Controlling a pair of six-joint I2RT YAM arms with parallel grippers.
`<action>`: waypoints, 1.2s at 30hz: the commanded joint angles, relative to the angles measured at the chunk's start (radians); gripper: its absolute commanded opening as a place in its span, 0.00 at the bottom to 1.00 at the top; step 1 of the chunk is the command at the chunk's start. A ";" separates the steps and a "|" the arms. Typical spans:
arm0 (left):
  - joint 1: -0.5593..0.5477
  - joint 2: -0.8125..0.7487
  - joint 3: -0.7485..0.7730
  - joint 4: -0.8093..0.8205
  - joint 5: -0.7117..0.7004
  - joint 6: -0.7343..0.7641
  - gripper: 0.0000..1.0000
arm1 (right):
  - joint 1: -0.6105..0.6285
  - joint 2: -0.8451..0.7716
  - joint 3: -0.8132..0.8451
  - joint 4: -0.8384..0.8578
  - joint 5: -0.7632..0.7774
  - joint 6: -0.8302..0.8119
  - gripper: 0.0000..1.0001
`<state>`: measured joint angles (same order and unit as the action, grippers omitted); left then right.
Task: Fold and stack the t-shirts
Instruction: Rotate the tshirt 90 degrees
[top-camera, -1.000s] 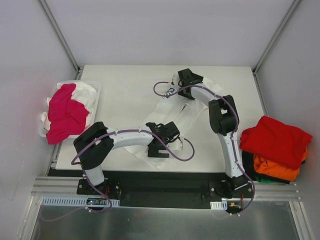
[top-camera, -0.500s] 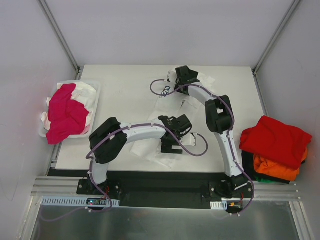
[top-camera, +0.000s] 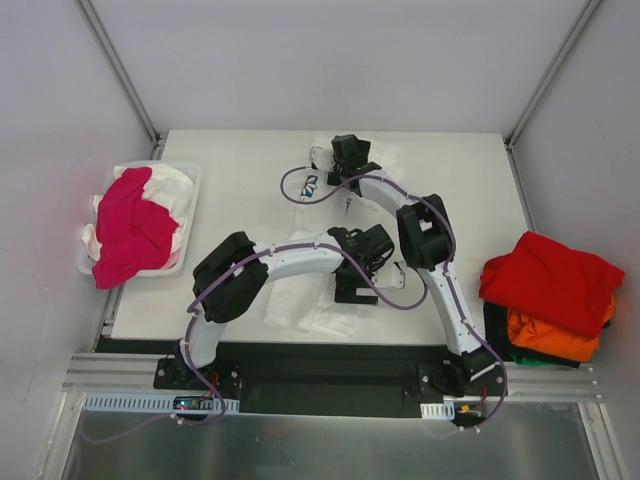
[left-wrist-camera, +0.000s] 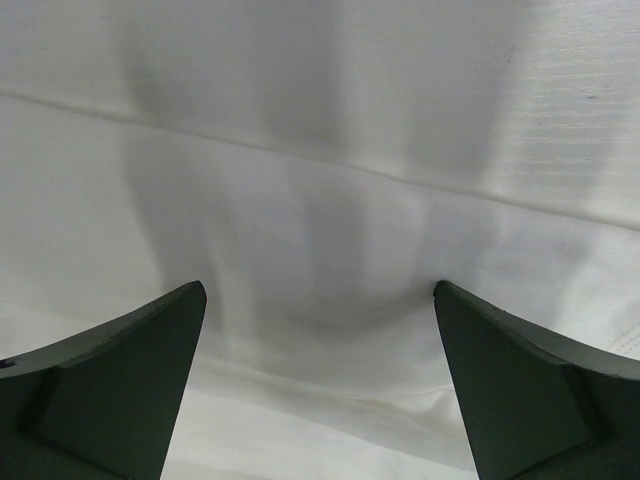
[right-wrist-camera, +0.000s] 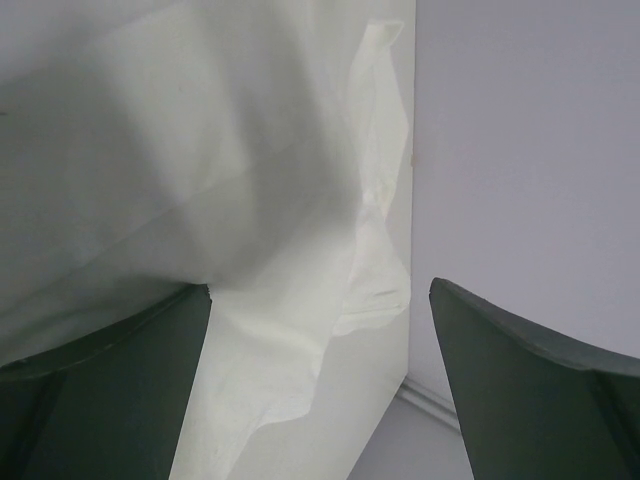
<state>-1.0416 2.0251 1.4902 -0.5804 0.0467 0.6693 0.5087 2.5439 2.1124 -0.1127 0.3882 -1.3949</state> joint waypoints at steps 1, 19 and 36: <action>-0.006 0.017 0.021 0.001 0.050 0.004 0.99 | 0.014 0.052 0.029 0.007 -0.081 -0.038 0.97; -0.001 0.054 0.173 0.014 -0.002 -0.002 0.99 | 0.016 -0.013 -0.055 0.192 -0.003 -0.064 0.96; 0.024 -0.247 0.219 0.030 -0.347 0.030 1.00 | 0.021 -0.433 -0.302 0.067 0.210 0.137 0.96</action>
<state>-1.0389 1.9190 1.6840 -0.5835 -0.1986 0.6979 0.5198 2.2566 1.8374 0.0322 0.5350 -1.3453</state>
